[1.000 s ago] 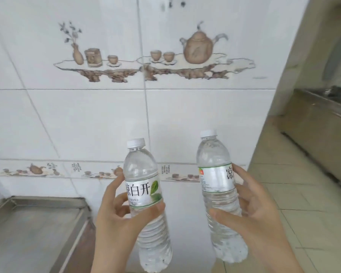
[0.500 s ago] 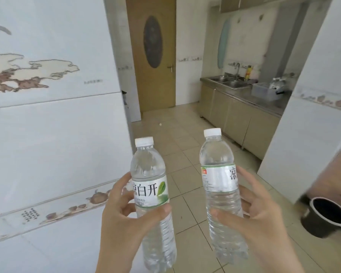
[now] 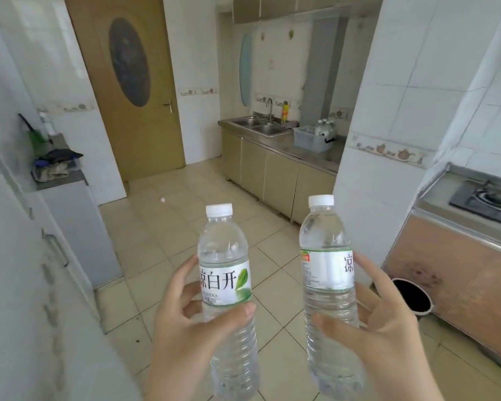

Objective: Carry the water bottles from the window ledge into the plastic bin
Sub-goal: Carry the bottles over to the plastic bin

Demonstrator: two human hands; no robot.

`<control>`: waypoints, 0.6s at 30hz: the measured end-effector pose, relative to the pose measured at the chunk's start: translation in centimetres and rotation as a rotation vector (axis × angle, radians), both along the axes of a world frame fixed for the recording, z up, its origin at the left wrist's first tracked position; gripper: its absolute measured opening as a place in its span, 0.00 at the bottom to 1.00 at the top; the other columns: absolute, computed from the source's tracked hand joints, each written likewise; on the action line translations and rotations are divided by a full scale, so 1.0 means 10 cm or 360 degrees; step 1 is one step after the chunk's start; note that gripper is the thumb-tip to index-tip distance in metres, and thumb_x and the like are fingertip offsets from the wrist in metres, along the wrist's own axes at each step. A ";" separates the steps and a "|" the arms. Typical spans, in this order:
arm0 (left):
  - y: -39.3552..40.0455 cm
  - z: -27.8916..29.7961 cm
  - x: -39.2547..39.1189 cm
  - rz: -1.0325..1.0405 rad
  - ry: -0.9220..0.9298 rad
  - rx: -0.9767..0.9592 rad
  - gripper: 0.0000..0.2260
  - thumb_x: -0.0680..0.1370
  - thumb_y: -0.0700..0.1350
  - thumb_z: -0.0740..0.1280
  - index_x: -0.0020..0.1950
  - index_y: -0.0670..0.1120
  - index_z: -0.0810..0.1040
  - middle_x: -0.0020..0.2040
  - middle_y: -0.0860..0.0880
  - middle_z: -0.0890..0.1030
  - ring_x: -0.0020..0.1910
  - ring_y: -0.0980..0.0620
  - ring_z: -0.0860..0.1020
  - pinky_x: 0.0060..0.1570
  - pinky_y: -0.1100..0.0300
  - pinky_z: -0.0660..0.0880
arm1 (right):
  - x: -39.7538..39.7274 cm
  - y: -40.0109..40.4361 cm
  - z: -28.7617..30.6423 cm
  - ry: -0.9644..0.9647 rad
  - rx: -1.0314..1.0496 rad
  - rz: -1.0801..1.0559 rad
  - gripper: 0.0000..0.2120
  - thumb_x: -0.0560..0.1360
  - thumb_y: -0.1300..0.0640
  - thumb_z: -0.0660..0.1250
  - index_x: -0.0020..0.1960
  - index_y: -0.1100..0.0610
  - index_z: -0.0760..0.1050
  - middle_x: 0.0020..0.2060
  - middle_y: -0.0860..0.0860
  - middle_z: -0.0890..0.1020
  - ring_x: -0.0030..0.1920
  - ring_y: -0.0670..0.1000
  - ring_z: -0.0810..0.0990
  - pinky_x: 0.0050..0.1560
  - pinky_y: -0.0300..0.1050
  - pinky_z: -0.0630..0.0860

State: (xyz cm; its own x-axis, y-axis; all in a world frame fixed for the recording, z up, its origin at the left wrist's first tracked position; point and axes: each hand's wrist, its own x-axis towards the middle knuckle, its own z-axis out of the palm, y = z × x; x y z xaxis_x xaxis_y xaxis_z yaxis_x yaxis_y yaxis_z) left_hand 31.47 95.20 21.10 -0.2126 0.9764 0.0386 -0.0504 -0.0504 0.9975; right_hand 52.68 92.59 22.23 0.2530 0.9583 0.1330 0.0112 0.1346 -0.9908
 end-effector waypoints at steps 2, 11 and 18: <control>0.36 0.00 0.11 -0.0068 0.0008 0.0025 0.40 0.49 0.48 0.82 0.58 0.69 0.74 0.48 0.60 0.85 0.44 0.63 0.83 0.46 0.59 0.75 | 0.08 0.25 0.00 -0.0010 0.0011 -0.0062 0.43 0.56 0.72 0.81 0.59 0.36 0.74 0.49 0.47 0.86 0.48 0.51 0.85 0.52 0.54 0.77; 1.57 -0.07 0.74 -0.0268 0.0062 0.0029 0.38 0.50 0.49 0.82 0.55 0.73 0.75 0.49 0.57 0.86 0.46 0.58 0.84 0.48 0.57 0.76 | 0.62 1.19 -0.05 0.0011 -0.0003 -0.0253 0.43 0.52 0.67 0.80 0.61 0.39 0.74 0.49 0.46 0.86 0.48 0.50 0.85 0.48 0.51 0.79; 2.62 -0.22 1.48 -0.0217 0.0035 -0.0026 0.38 0.49 0.48 0.81 0.54 0.72 0.75 0.48 0.58 0.86 0.44 0.63 0.83 0.43 0.63 0.74 | 1.34 2.36 -0.26 0.0027 -0.0016 -0.0242 0.44 0.51 0.63 0.82 0.62 0.37 0.73 0.51 0.51 0.85 0.51 0.55 0.84 0.55 0.62 0.78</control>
